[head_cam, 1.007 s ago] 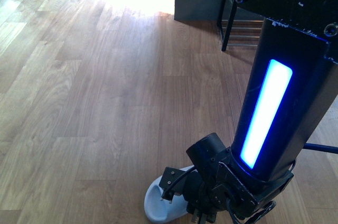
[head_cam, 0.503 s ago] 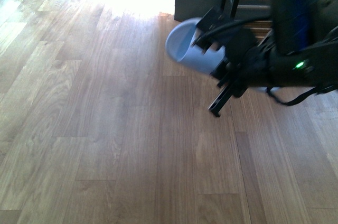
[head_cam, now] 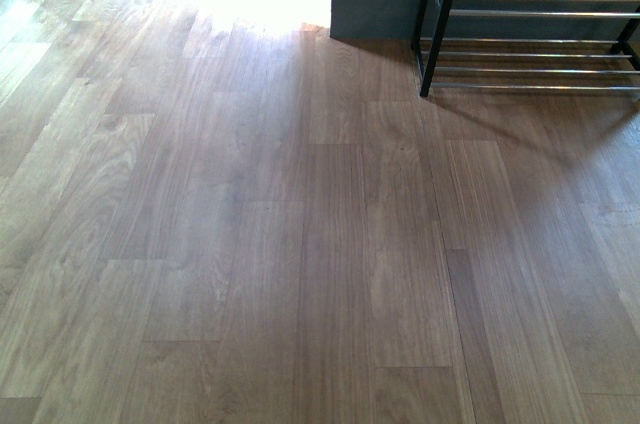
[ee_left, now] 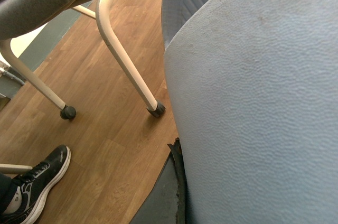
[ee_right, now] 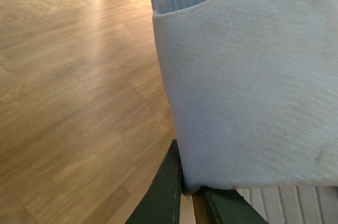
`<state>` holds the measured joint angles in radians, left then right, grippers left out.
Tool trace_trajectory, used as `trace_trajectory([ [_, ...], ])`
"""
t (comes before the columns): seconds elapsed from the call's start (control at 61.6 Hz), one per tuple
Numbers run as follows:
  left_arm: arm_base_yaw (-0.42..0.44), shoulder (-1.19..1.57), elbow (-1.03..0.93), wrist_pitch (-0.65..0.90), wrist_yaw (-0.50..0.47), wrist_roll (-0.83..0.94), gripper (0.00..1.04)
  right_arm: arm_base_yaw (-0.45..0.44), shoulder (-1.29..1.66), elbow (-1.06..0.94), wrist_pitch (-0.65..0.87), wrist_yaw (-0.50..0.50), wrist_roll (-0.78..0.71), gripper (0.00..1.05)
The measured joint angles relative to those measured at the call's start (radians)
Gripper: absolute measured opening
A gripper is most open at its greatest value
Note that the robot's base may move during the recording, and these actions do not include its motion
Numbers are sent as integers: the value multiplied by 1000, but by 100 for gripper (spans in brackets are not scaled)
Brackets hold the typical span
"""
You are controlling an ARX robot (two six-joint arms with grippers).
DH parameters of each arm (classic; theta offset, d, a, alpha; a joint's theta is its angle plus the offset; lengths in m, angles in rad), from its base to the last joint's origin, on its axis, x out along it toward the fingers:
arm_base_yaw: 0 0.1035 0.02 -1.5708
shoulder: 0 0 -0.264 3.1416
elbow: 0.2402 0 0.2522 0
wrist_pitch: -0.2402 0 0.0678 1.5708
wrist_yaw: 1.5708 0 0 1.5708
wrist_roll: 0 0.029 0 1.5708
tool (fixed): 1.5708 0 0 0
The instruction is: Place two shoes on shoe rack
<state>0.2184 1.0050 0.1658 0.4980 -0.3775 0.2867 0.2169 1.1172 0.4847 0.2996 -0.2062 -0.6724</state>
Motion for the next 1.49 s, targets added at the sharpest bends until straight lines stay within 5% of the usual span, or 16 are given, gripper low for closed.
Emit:
trace_trajectory([
  [0.195, 0, 0, 0, 0, 0, 0, 2, -13, -215, -22, -26, 0, -14, 2],
  [1.494, 0, -2, 0, 0, 3, 0, 2, -14, -204, -32, -31, 1, -28, 2],
])
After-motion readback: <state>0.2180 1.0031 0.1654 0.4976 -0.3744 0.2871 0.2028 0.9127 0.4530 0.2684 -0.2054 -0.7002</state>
